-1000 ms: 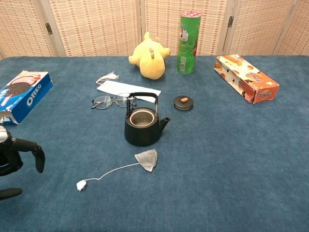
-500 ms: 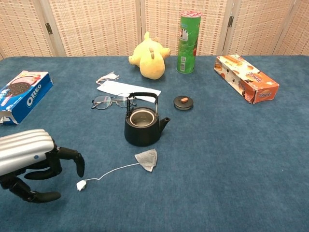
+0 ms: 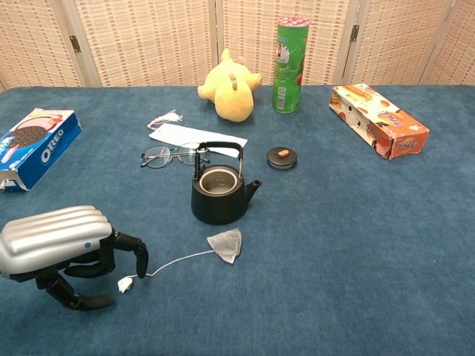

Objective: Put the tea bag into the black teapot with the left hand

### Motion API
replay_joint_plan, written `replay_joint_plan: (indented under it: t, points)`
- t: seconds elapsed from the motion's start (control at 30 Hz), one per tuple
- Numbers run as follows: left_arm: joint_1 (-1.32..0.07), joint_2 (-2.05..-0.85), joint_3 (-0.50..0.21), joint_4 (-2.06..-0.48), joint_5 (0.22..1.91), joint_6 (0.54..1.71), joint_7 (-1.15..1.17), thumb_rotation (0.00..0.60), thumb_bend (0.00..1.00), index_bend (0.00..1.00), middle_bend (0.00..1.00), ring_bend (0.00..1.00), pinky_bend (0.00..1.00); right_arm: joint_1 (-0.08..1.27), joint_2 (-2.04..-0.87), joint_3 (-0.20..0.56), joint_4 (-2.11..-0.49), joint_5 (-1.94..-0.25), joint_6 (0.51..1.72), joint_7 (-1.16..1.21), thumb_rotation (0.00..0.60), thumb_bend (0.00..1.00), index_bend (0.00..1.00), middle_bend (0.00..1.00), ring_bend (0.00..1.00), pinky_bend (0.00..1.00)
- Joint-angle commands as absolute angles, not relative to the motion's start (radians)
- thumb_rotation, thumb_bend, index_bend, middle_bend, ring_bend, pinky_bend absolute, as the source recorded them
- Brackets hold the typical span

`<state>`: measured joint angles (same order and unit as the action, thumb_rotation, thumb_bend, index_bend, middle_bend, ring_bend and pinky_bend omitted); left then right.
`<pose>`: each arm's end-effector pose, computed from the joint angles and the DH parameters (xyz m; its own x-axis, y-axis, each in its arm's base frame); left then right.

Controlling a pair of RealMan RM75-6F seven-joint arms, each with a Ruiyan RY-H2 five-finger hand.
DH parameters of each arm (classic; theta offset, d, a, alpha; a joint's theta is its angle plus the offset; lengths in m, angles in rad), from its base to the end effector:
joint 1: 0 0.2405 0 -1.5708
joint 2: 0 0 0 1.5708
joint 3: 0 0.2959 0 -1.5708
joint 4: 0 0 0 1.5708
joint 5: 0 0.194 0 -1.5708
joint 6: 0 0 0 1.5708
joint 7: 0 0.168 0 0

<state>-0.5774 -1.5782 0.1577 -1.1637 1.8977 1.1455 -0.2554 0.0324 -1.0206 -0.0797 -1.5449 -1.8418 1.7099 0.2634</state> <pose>-0.2400 0.2782 -0.0429 0.5228 0.3606 0.7724 0.6795 -0.7234 -0.1223 -0.3094 -0.1562 0.2174 0.2818 -0.0085 0.9594 -0.9149 -0.3035 0.2660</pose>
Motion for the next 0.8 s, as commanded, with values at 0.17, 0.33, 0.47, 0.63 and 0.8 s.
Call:
replay_joint_plan:
  t: [0.17,0.33,0.47,0.63,0.8]
  points:
    - [-0.588,-1.584,0.172,-1.153,1.882,1.139,-0.263,0.6,0.42,0.45,1.0,1.0,1.0,0.033,-1.022,-0.078,-1.548,-1.841,1.706,0.257,0.6,0.39,0.0,0.0,0.0,0.0]
    - [-0.595,-1.588,0.181,-1.148,1.871,1.133,-0.263,0.6,0.43,0.45,1.0,1.0,1.0,0.035,-1.022,-0.078,-1.55,-1.841,1.699,0.253,0.6,0.39,0.0,0.0,0.0,0.0]
    - [-0.602,-1.596,0.186,-1.137,1.866,1.13,-0.265,0.6,0.43,0.46,1.0,1.0,1.0,0.035,-1.022,-0.078,-1.552,-1.839,1.696,0.252,0.6,0.39,0.0,0.0,0.0,0.0]
    - [-0.611,-1.609,0.189,-1.115,1.863,1.136,-0.272,0.6,0.44,0.5,1.0,1.0,1.0,0.039,-1.02,-0.078,-1.556,-1.836,1.686,0.247,0.6,0.39,0.0,0.0,0.0,0.0]
    - [-0.617,-1.616,0.191,-1.096,1.858,1.14,-0.283,0.6,0.46,0.53,1.0,1.0,1.0,0.042,-1.019,-0.077,-1.56,-1.831,1.676,0.244,0.6,0.39,0.0,0.0,0.0,0.0]
